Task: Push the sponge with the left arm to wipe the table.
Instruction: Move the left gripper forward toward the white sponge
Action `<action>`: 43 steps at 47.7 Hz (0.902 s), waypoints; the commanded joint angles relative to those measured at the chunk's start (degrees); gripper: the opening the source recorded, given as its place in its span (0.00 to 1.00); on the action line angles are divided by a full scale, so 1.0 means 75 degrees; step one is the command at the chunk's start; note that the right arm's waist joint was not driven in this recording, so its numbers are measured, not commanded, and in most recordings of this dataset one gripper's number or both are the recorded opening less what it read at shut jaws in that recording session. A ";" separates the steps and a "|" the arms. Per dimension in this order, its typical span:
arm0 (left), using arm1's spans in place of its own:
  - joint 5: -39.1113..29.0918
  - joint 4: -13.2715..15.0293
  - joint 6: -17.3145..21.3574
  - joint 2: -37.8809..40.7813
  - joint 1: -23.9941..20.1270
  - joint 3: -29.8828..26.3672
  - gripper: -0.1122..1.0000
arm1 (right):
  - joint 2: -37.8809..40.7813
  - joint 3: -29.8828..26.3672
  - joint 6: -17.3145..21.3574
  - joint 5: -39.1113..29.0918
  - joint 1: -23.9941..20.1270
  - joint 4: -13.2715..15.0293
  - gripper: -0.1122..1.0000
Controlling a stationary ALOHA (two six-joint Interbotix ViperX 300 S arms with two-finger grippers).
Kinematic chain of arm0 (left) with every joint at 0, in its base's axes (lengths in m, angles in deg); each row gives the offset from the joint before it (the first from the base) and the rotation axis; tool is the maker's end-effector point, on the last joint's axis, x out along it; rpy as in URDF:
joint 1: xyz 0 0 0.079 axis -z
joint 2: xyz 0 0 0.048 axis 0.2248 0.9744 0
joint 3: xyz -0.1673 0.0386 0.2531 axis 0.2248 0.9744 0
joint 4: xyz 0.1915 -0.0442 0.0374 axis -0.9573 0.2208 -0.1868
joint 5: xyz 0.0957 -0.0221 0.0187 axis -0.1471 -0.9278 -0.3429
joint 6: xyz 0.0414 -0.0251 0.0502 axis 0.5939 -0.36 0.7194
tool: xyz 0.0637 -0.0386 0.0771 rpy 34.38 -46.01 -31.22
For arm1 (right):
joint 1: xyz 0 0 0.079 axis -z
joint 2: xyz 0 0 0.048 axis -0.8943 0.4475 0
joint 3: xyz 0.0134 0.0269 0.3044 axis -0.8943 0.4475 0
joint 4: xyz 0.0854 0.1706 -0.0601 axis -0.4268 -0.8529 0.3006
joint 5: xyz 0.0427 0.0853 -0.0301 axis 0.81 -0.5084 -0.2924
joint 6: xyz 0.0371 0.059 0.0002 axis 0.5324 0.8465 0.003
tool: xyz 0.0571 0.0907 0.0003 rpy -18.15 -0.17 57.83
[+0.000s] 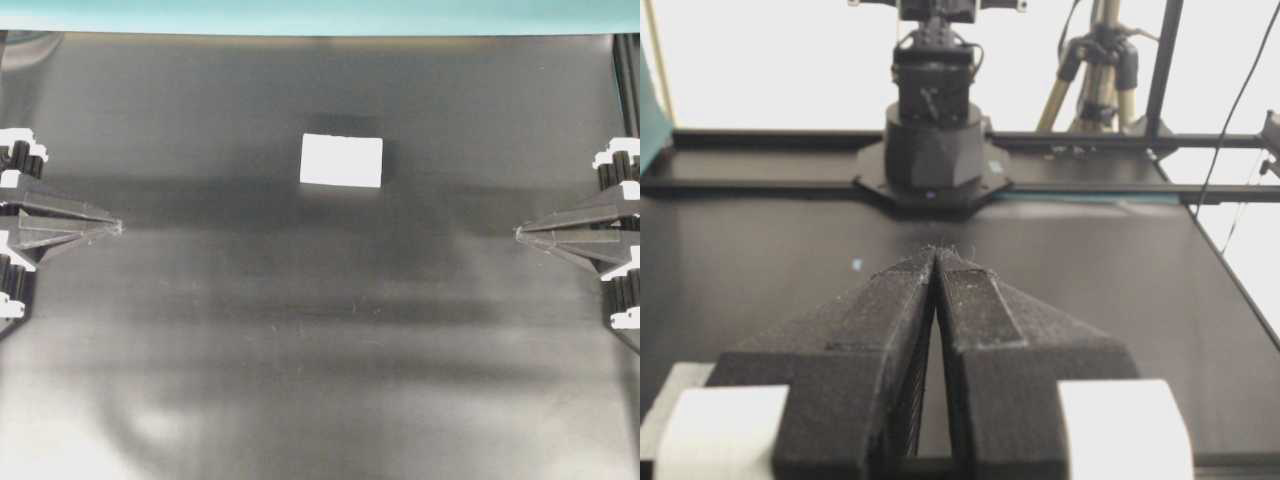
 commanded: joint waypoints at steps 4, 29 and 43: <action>0.0105 -0.0305 -0.0293 0.0984 -0.0164 -0.0410 0.12 | 0.0082 0.0094 0.0000 0.0012 0.0000 -0.0012 0.15; 0.0691 -0.0305 -0.1277 0.5145 -0.1301 -0.2496 0.10 | -0.0082 0.0352 0.0082 -0.0270 0.0000 -0.0012 0.09; 0.0094 -0.0305 -0.1594 0.7805 -0.1828 -0.4465 0.32 | -0.0141 0.0469 0.0082 -0.0270 0.0000 0.0000 0.09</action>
